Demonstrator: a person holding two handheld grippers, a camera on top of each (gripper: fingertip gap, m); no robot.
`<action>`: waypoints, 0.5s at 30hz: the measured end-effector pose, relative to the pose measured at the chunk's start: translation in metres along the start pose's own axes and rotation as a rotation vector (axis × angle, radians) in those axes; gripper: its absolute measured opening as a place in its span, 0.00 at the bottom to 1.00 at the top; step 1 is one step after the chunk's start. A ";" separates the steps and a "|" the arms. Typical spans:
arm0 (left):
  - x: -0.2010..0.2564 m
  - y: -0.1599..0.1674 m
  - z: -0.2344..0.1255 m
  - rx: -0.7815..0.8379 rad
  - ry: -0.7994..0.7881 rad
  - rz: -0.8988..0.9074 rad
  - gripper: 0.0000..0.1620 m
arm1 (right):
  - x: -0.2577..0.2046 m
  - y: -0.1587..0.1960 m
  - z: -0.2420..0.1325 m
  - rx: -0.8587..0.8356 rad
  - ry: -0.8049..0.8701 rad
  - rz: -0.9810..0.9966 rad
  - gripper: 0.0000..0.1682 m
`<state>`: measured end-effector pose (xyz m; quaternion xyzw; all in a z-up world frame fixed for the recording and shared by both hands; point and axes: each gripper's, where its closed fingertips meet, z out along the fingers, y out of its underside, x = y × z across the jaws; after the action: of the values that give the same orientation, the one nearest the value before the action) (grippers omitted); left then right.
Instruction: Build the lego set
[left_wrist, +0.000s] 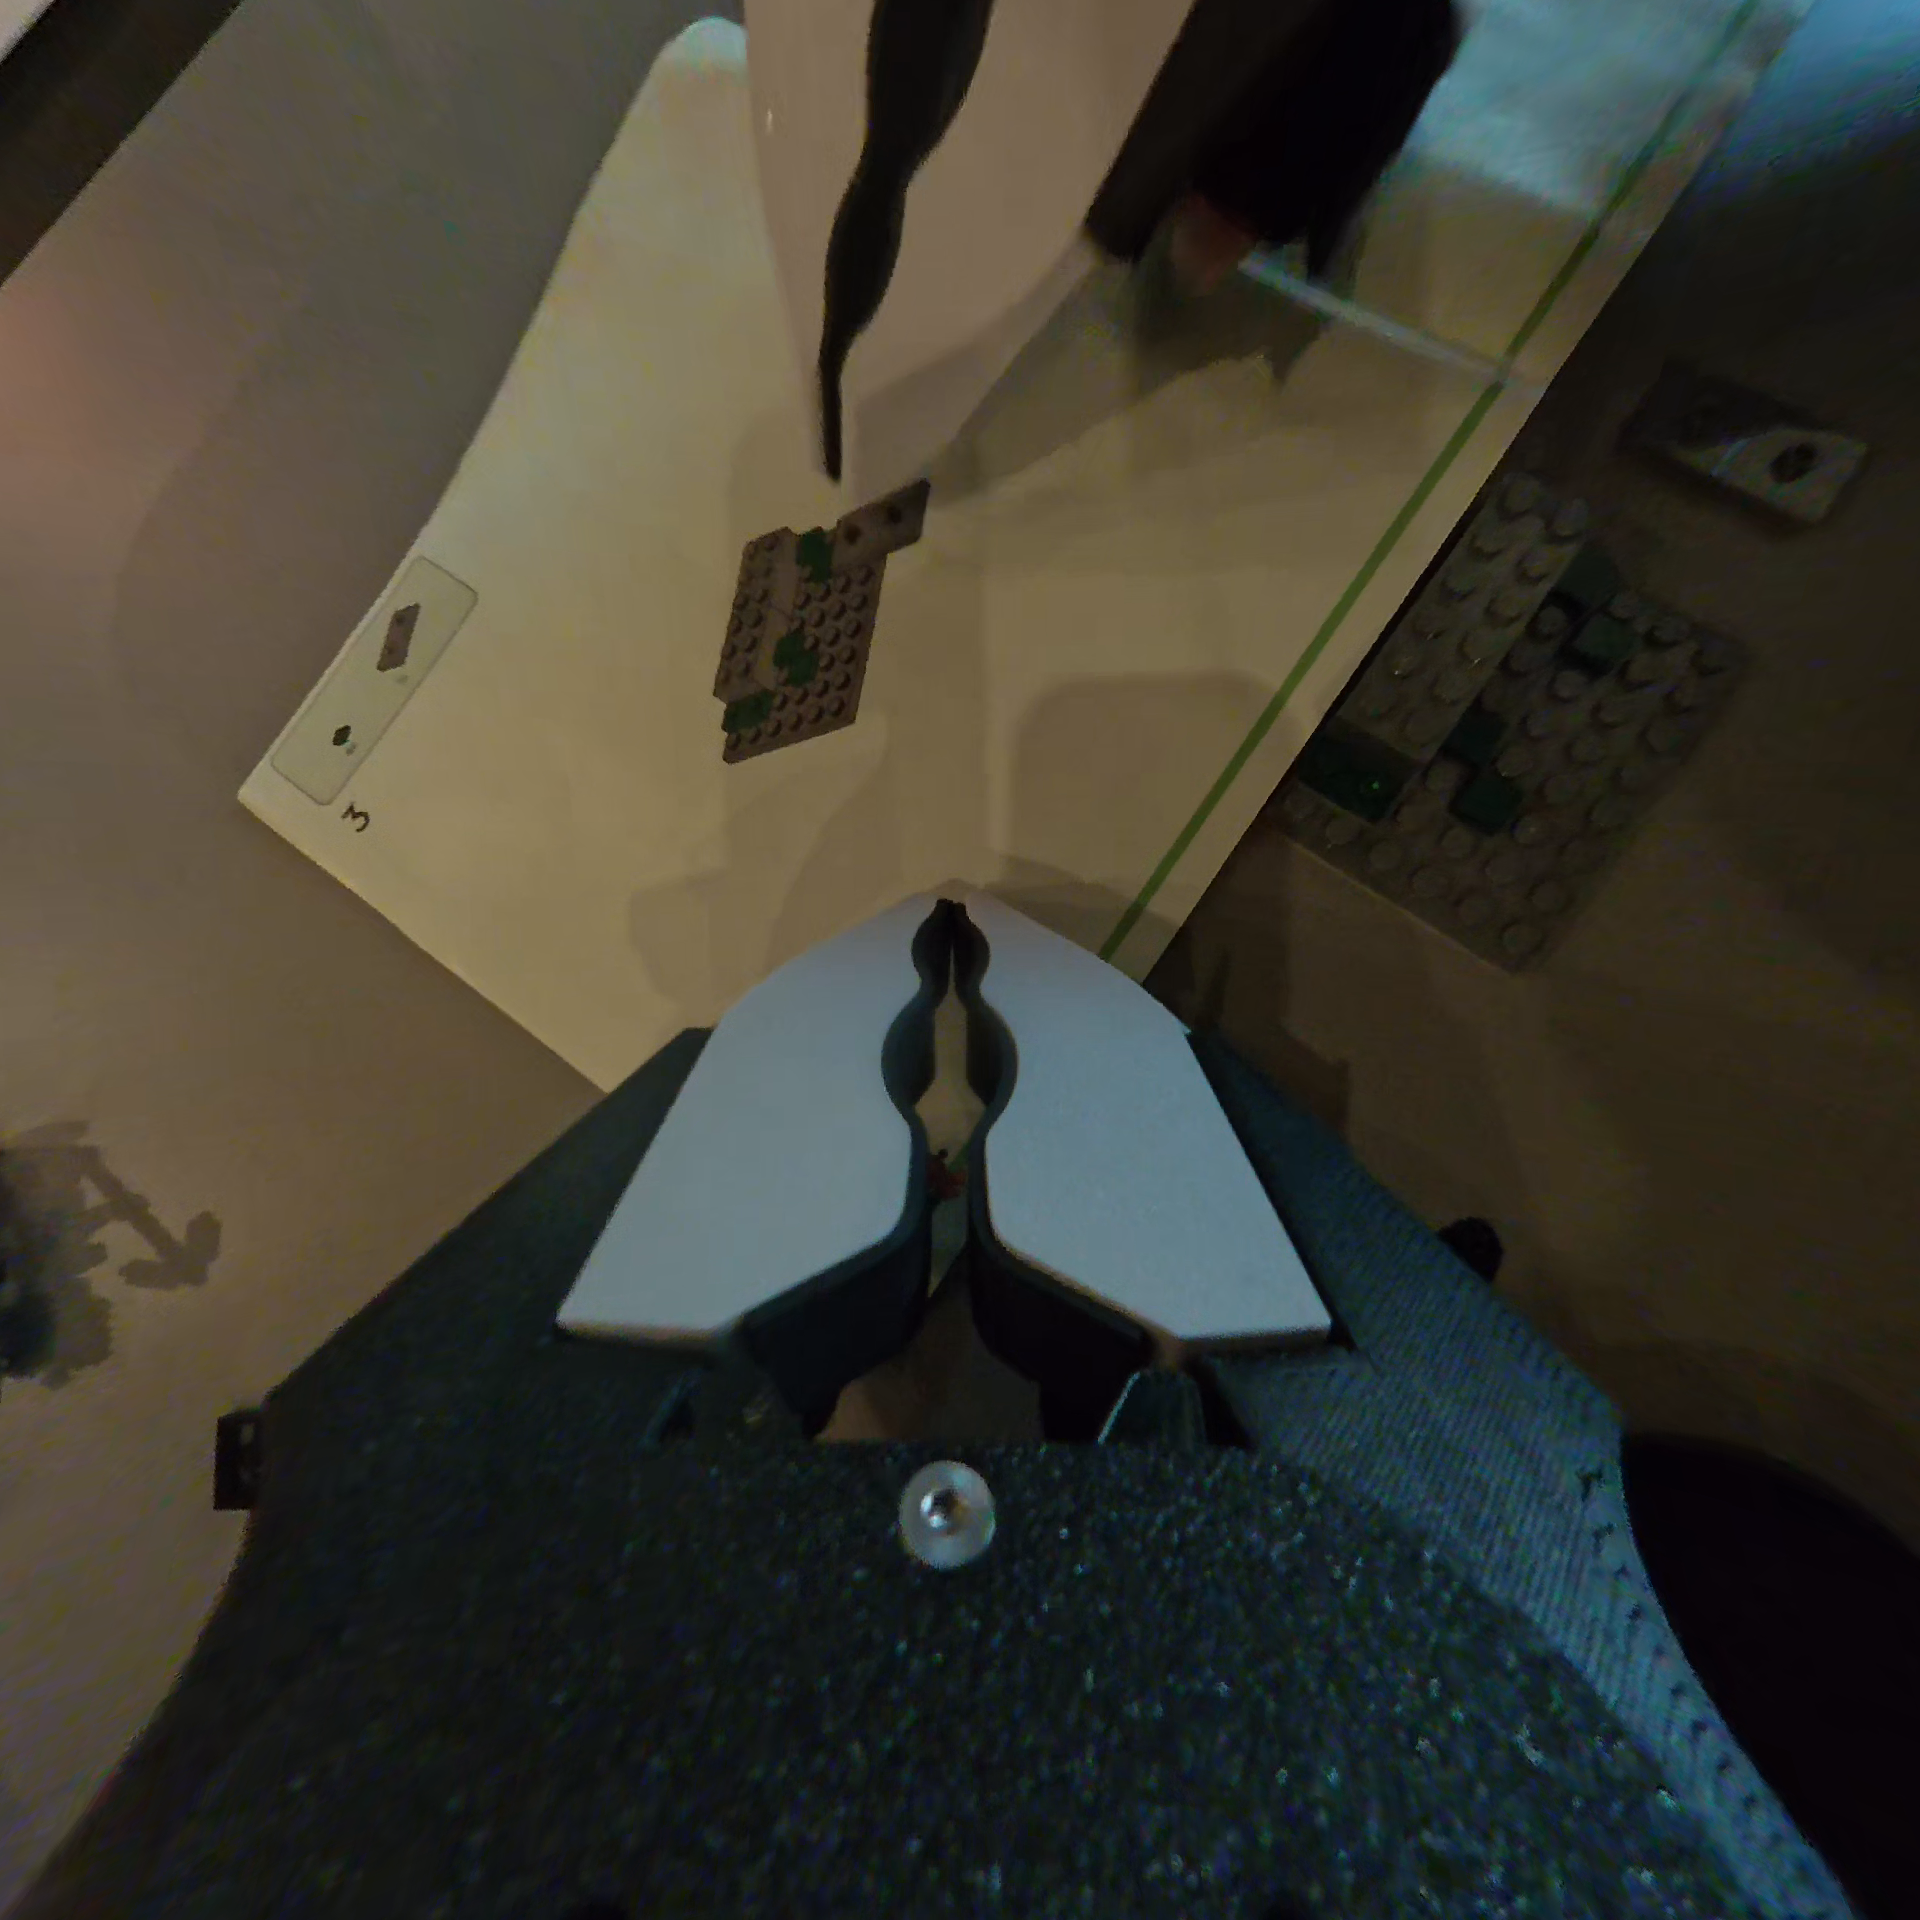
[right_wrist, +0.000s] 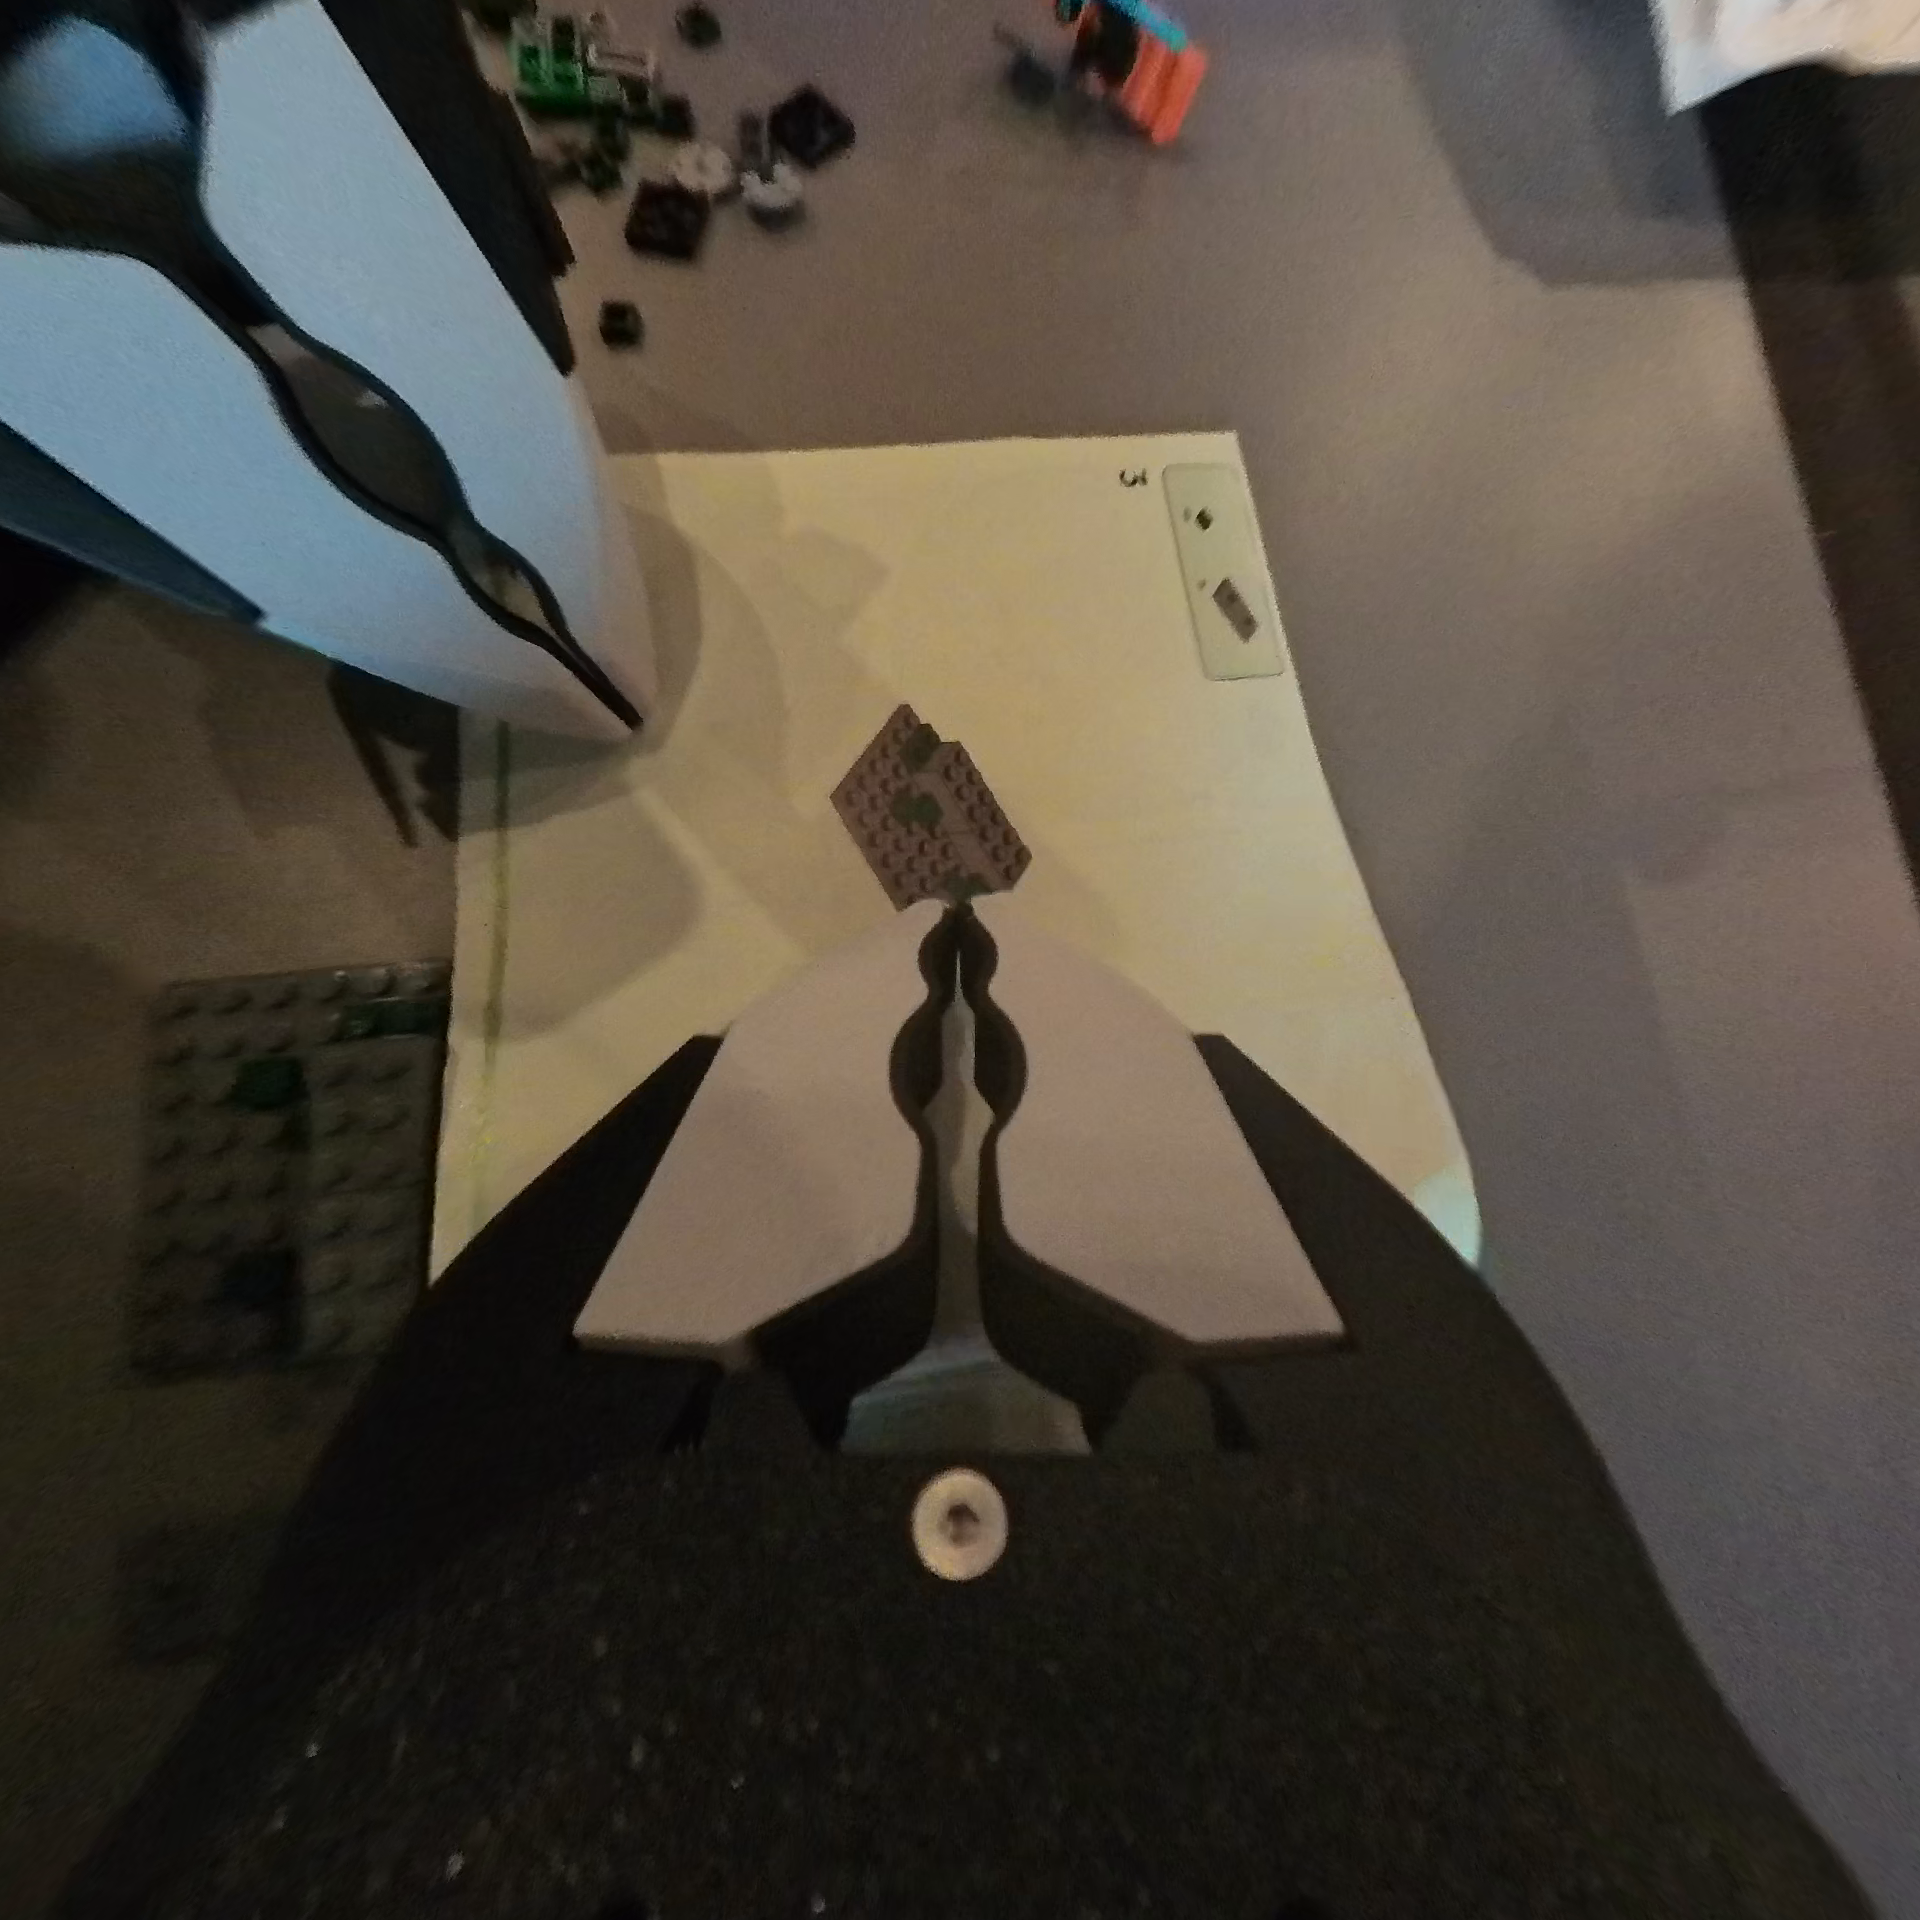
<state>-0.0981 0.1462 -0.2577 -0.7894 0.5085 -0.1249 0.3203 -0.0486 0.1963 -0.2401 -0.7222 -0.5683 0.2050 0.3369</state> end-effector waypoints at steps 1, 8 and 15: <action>0.000 0.000 0.000 -0.001 -0.001 0.001 0.00 | -0.001 -0.002 -0.005 0.010 0.007 0.001 0.00; 0.000 0.000 0.000 0.002 0.000 0.007 0.00 | -0.011 0.003 -0.035 0.047 0.053 0.030 0.00; 0.001 0.000 0.000 0.005 0.003 0.010 0.00 | -0.030 0.014 -0.047 0.047 0.045 0.054 0.00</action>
<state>-0.0979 0.1456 -0.2575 -0.7858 0.5128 -0.1259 0.3220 -0.0150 0.1536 -0.2204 -0.7334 -0.5360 0.2111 0.3609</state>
